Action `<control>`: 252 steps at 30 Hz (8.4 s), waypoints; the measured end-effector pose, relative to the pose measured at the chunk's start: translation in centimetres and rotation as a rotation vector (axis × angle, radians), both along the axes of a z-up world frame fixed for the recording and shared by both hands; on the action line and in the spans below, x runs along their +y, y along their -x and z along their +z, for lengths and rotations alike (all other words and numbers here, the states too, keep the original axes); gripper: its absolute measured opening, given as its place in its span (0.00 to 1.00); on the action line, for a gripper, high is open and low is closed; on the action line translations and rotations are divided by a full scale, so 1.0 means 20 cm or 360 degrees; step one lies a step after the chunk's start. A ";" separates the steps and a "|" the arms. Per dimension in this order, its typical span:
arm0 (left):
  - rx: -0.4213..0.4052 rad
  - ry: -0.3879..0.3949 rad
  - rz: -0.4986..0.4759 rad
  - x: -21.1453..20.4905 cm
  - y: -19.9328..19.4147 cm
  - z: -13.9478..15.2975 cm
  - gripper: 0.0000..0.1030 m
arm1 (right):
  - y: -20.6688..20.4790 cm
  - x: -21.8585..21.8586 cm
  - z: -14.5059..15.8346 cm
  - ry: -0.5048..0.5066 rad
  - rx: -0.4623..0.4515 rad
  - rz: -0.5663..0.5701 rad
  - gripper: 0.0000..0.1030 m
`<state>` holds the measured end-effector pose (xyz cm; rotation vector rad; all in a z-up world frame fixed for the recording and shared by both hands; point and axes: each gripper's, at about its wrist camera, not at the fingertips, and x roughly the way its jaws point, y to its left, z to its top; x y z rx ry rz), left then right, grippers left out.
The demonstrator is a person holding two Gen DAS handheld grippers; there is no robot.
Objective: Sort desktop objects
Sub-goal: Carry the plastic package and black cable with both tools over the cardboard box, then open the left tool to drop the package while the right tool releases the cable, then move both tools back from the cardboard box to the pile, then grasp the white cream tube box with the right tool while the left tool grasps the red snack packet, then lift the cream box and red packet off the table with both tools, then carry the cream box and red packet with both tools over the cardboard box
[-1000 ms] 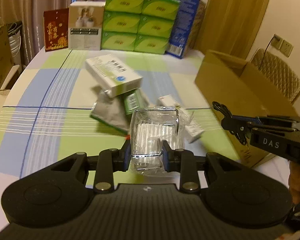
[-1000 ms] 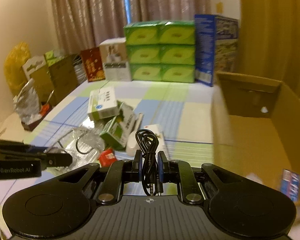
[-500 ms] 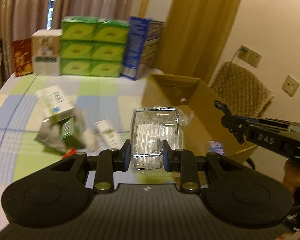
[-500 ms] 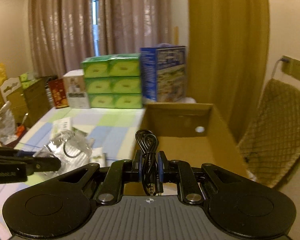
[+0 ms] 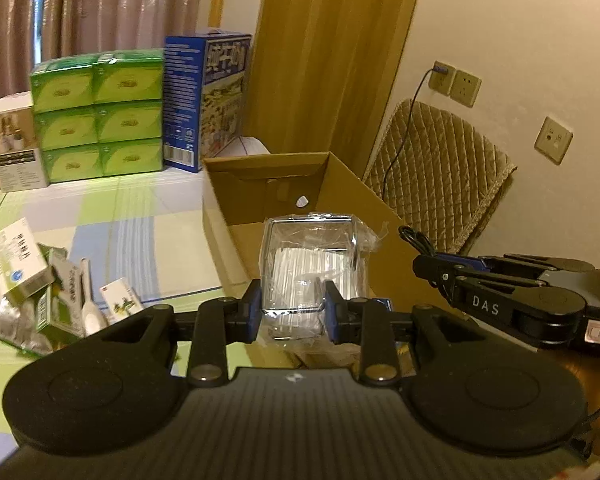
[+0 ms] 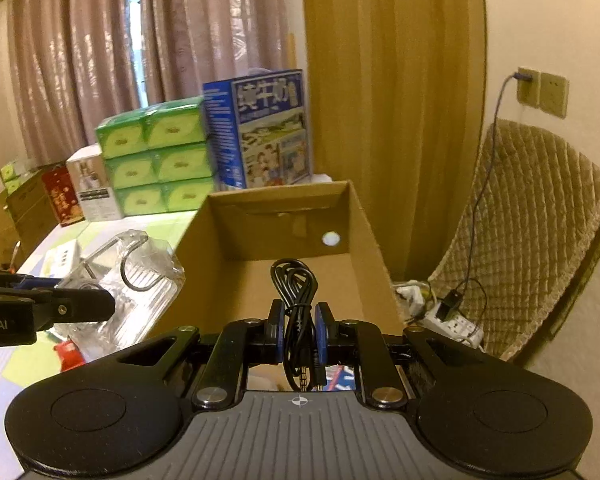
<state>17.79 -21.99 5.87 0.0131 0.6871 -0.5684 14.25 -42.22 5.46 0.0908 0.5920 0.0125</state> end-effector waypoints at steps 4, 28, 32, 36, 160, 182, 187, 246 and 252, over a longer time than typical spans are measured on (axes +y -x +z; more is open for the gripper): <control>0.0021 -0.0021 -0.0032 -0.09 -0.05 -0.04 0.25 | -0.03 -0.07 -0.03 -0.0023 0.0014 -0.0024 0.12; 0.0059 -0.0032 0.0015 -0.06 -0.19 -0.19 0.28 | -0.14 -0.06 -0.13 -0.0099 0.0065 -0.0004 0.12; 0.0058 -0.0024 0.0032 -0.02 -0.18 -0.19 0.28 | -0.15 -0.10 -0.12 -0.0220 0.0047 -0.0030 0.26; 0.0055 -0.0022 0.0053 0.05 -0.17 -0.18 0.29 | -0.12 -0.12 -0.08 -0.0259 0.0029 -0.0055 0.28; 0.0220 -0.0310 0.0293 1.07 -0.04 -0.77 0.42 | -0.14 1.15 -0.73 0.0143 0.0407 0.0556 0.54; 0.0145 -0.0365 0.0314 1.04 -0.07 -0.79 0.44 | -0.18 1.19 -0.75 0.0165 0.0405 0.0566 0.35; 0.0135 -0.0381 0.0327 1.03 -0.07 -0.79 0.37 | -0.16 1.19 -0.72 0.0155 0.0374 0.0571 0.34; 0.0026 -0.0231 0.0393 0.90 0.18 -0.48 0.36 | 0.17 0.94 -0.34 -0.0023 0.0192 0.0371 0.34; 0.0021 -0.0191 0.0378 0.83 0.30 -0.40 0.36 | 0.25 0.85 -0.21 -0.0008 0.0127 0.0312 0.34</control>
